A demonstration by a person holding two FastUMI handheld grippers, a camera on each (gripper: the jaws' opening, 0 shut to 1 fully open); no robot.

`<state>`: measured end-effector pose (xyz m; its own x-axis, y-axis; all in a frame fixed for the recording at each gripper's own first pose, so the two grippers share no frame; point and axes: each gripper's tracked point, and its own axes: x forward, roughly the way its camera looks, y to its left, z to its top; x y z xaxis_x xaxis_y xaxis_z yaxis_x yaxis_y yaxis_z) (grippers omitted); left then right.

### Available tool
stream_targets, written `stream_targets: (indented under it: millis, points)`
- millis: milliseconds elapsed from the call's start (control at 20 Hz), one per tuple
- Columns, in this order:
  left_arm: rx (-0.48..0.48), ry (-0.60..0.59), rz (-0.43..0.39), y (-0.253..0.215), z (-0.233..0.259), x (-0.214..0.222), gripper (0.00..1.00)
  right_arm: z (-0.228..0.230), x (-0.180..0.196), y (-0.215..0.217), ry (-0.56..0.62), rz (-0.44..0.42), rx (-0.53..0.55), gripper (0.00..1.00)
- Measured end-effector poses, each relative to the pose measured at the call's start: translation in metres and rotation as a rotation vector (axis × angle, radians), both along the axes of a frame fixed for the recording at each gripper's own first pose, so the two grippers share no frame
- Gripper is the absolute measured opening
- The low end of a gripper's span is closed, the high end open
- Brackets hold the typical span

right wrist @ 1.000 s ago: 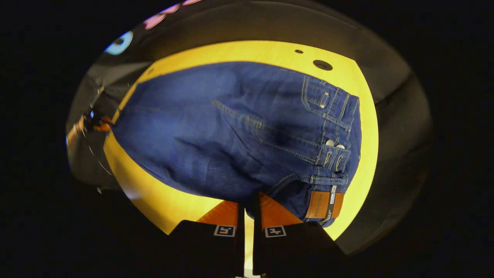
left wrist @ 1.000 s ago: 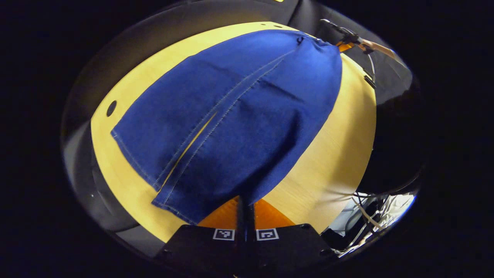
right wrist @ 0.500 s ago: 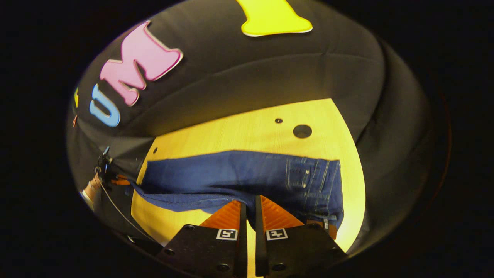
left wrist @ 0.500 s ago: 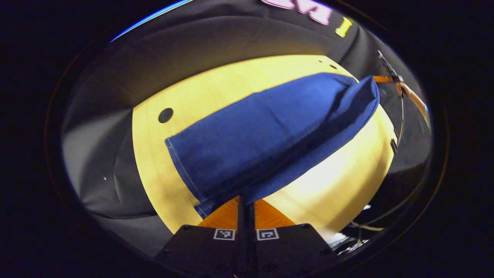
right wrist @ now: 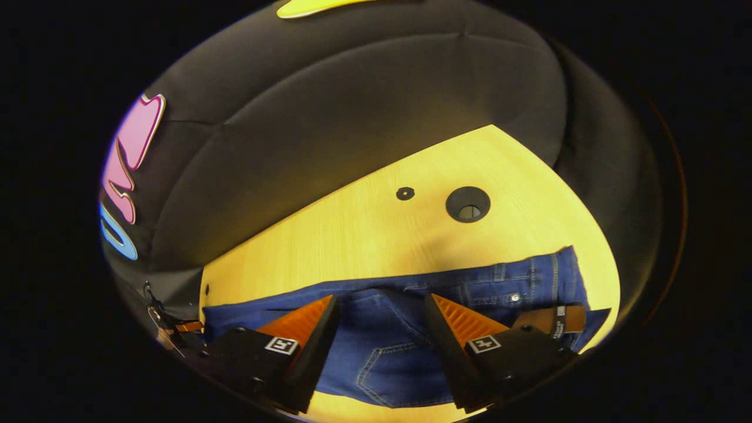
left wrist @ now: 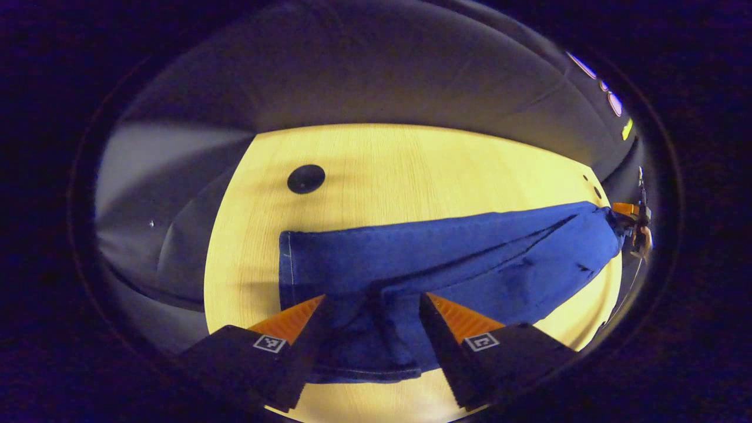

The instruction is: Grasp the waist and the cuffs of the jeans and fold them to make the two legs overlap; first hold the waist and fold one-third of the jeans toward the cuffs, then hold the cuffs and fold the remaining one-third in the same direction to finish folding.

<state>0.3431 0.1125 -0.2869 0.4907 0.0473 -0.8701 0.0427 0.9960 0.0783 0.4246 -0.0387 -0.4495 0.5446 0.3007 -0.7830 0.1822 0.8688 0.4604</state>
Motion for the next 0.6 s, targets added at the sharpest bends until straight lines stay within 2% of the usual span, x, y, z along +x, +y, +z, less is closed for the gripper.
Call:
stream_targets:
  millis: [50, 100, 150, 200, 250, 400, 500, 600]
  points:
    - [0.009, -0.090, -0.016, 0.000, 0.020, 0.015, 0.99, 0.006, 0.002, -0.005, -0.015, -0.012, 0.013, 0.86]
    - [0.017, -0.168, -0.047, 0.001, 0.044, 0.023, 0.98, 0.012, 0.005, -0.010, -0.023, -0.031, 0.026, 0.88]
    - [0.039, -0.224, -0.078, 0.000, 0.068, 0.029, 0.98, 0.020, 0.008, -0.020, -0.037, -0.054, 0.029, 1.00]
    - [0.050, -0.270, -0.106, -0.006, 0.083, 0.025, 0.97, 0.031, 0.012, -0.031, -0.060, -0.080, 0.033, 0.95]
    - [0.043, -0.317, -0.125, -0.014, 0.102, 0.024, 0.98, 0.043, 0.016, -0.042, -0.083, -0.111, 0.037, 0.95]
    - [-0.057, -0.415, -0.152, -0.047, 0.152, 0.002, 0.98, 0.085, 0.017, -0.083, -0.147, -0.196, 0.030, 0.95]
    - [-0.104, -0.469, -0.187, -0.075, 0.173, -0.021, 0.98, 0.101, 0.001, -0.114, -0.156, -0.211, -0.045, 0.96]
    - [-0.147, -0.509, -0.223, -0.107, 0.188, -0.047, 0.98, 0.091, -0.036, -0.130, -0.080, -0.190, -0.118, 0.97]
